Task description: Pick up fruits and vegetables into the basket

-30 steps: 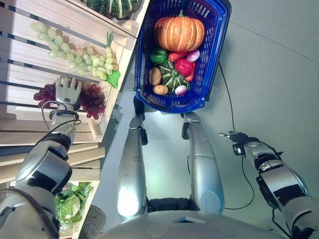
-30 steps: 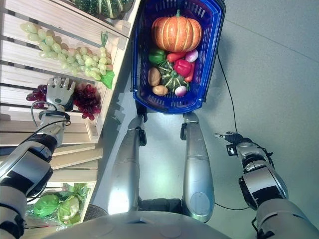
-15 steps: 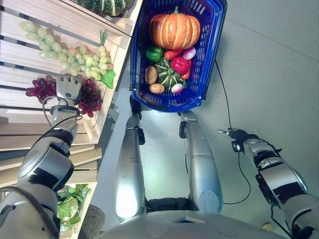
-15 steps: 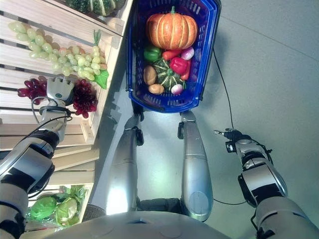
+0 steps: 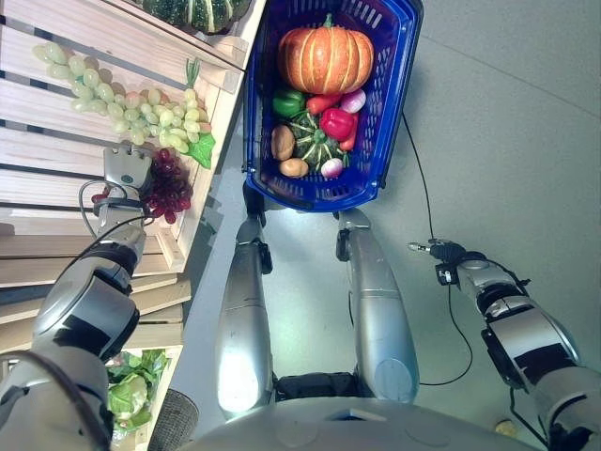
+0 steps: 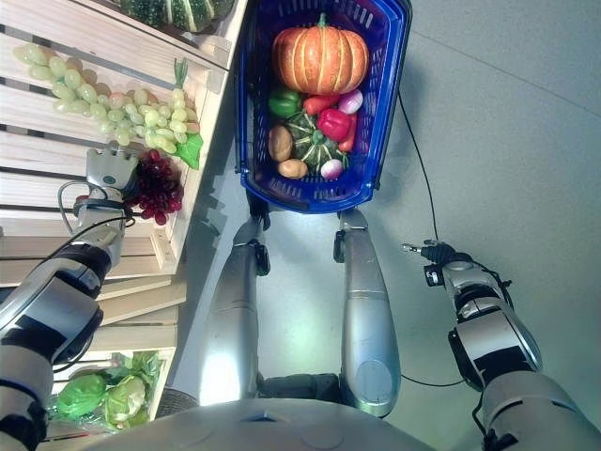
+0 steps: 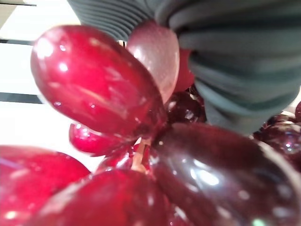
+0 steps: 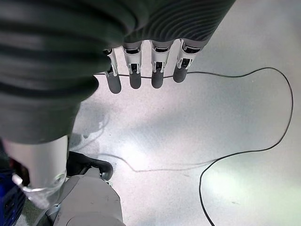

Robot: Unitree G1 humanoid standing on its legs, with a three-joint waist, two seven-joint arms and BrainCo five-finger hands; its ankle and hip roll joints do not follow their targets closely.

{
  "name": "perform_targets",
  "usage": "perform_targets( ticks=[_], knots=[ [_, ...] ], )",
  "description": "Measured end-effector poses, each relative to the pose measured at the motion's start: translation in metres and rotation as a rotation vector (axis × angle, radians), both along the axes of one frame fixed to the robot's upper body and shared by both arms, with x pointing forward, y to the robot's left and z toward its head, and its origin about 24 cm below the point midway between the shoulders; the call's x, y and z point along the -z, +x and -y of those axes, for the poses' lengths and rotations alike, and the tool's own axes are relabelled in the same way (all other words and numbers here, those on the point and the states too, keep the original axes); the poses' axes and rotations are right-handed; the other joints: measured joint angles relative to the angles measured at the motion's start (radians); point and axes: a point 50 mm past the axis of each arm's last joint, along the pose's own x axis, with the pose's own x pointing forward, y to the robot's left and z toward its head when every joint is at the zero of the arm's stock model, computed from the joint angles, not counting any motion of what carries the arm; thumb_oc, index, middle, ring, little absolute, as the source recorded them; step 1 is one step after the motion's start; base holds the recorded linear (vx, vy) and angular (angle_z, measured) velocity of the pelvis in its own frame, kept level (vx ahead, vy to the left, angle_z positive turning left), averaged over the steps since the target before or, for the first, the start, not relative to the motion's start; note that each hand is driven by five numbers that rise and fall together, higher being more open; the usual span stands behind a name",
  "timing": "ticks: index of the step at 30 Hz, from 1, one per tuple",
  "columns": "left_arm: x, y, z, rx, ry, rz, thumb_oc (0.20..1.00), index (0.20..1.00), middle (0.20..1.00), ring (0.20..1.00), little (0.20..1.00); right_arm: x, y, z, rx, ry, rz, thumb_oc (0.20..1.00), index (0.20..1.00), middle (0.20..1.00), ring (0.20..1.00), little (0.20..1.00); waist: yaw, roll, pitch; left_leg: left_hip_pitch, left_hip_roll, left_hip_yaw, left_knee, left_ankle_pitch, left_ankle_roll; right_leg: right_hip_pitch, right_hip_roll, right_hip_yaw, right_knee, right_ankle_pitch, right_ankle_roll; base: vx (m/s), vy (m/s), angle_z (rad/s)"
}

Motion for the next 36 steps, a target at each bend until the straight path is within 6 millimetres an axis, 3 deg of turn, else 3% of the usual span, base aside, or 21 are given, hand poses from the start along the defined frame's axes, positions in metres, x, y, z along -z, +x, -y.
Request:
perform_targets(
  ticks=[1,4,8,11,18,21,25,36],
  knots=[
    [0.000,0.000,0.000,-0.004,-0.029,0.006,0.200,0.200,0.200,0.200,0.200,0.000,0.000,0.000,0.000,0.000,0.000,1.000,1.000,1.000,1.000,1.000,0.000,0.000,0.000,0.002,0.000,0.000,-0.001,0.000,0.000,0.002,0.000,0.000,0.000,0.000,0.000,0.00,0.000,0.00],
    [-0.004,0.005,0.000,-0.059,-0.359,0.094,0.200,0.200,0.200,0.200,0.200,0.000,0.000,0.000,0.000,0.000,0.001,1.000,1.000,1.000,1.000,1.000,0.002,0.000,-0.001,0.011,0.000,0.001,-0.002,0.000,0.000,0.010,0.000,0.001,-0.001,0.000,0.000,0.00,0.000,0.00],
    [-0.011,0.008,-0.005,-0.131,-0.990,0.250,0.200,0.200,0.200,0.200,0.200,0.000,0.000,0.000,0.021,0.025,0.009,1.000,1.000,1.000,1.000,1.000,0.008,0.000,-0.001,0.020,0.000,0.003,-0.003,0.000,0.000,0.017,0.001,0.004,-0.002,0.000,0.000,0.00,0.000,0.00],
    [-0.005,0.004,-0.011,-0.155,-1.403,0.325,0.200,0.200,0.200,0.200,0.200,0.001,-0.001,0.000,0.029,0.030,0.019,1.000,1.000,1.000,1.000,1.000,0.010,0.001,-0.001,0.036,0.000,0.000,-0.005,0.000,0.000,0.036,0.001,0.000,-0.006,0.000,0.000,0.00,0.000,0.00],
    [0.030,-0.018,-0.011,-0.159,-1.895,0.399,0.200,0.200,0.200,0.200,0.200,-0.001,0.000,0.002,0.066,0.057,0.064,1.000,1.000,1.000,1.000,1.000,0.038,0.001,-0.001,0.055,-0.001,-0.008,-0.020,0.006,-0.002,0.057,-0.002,-0.011,-0.011,0.000,0.000,0.01,-0.013,0.03],
    [0.040,-0.018,0.004,-0.114,-2.042,0.381,0.200,0.200,0.200,0.200,0.200,-0.001,-0.001,0.003,0.085,0.077,0.087,1.000,1.000,1.000,1.000,1.000,0.052,0.001,-0.001,0.077,-0.002,-0.011,-0.037,0.011,-0.002,0.079,-0.003,-0.017,-0.019,-0.001,0.000,0.01,-0.007,0.07],
    [0.039,-0.017,0.014,-0.033,-2.197,0.376,0.200,0.200,0.200,0.200,0.200,-0.006,0.004,0.003,0.096,0.104,0.140,1.000,1.000,1.000,1.000,1.000,0.060,0.000,-0.001,0.077,-0.002,-0.012,-0.037,0.014,-0.001,0.083,-0.003,-0.018,-0.024,0.000,0.002,0.00,0.000,0.00],
    [0.014,-0.005,0.033,0.262,-2.459,0.390,0.200,0.200,0.200,0.200,0.200,-0.009,0.006,-0.001,0.108,0.152,0.234,1.000,1.000,1.000,1.000,1.000,0.058,0.000,-0.001,0.081,-0.002,-0.022,-0.037,0.015,-0.001,0.093,-0.003,-0.027,-0.027,0.001,0.001,0.01,-0.003,0.01]
  ],
)
